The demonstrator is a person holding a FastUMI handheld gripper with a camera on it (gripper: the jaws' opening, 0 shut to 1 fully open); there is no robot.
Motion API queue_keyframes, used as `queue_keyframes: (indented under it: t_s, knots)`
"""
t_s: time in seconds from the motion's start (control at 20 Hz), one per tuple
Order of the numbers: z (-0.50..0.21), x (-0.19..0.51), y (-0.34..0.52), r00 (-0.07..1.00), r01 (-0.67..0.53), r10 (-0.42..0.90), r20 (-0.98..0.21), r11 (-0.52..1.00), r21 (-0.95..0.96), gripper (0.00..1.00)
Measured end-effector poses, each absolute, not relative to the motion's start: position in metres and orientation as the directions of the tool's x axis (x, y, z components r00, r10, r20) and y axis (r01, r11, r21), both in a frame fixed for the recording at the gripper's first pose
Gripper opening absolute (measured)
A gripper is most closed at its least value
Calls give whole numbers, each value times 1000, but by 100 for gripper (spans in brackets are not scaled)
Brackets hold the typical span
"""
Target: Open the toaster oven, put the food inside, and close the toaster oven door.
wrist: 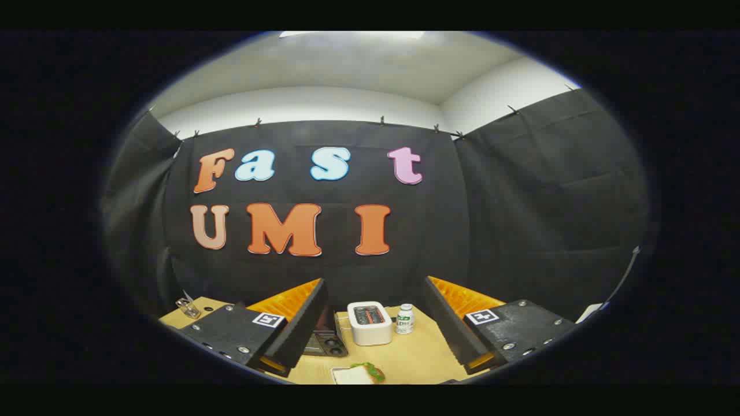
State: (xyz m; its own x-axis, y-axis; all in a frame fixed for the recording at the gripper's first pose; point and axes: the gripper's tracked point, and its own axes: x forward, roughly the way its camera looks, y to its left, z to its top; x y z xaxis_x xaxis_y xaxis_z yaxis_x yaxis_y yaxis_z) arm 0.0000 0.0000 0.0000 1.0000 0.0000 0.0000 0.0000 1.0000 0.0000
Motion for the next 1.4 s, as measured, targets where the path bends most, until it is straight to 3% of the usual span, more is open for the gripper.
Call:
queue_keyframes:
  t_s: [0.85,1.4]
  knots:
    - [-13,11,16,997,-49,48,-54,998,-25,98]
    - [-77,36,118,974,-156,162,-157,987,48,98]
